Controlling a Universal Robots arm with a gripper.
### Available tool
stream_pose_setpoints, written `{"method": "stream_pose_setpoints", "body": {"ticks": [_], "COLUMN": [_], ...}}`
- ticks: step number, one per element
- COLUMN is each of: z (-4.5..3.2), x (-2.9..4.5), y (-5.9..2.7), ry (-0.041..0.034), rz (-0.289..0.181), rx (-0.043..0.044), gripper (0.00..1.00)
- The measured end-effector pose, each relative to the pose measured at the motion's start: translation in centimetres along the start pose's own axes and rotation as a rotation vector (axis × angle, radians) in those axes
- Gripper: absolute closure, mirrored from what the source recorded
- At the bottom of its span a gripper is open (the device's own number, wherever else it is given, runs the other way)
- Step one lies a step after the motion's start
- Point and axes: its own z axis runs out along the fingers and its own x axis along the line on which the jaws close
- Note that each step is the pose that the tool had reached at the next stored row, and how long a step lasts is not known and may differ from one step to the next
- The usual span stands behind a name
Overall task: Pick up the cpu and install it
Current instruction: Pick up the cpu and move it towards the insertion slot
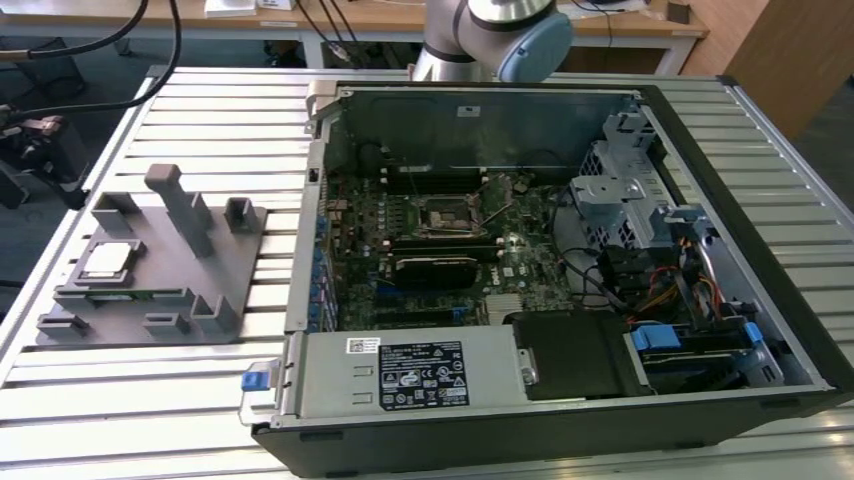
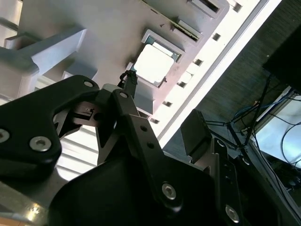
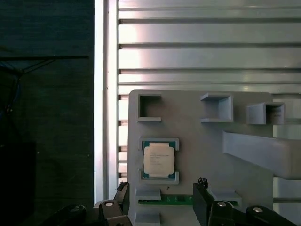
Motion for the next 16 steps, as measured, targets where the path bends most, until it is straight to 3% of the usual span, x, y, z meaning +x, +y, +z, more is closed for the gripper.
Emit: {"method": "stream_pose_setpoints", "body": {"ticks": [16], "z": [1.54], "x": [-0.02], "y": [-0.13], "ry": [0.0015], "rz": [0.0], "rx": [-0.0009], "gripper": [0.35]}}
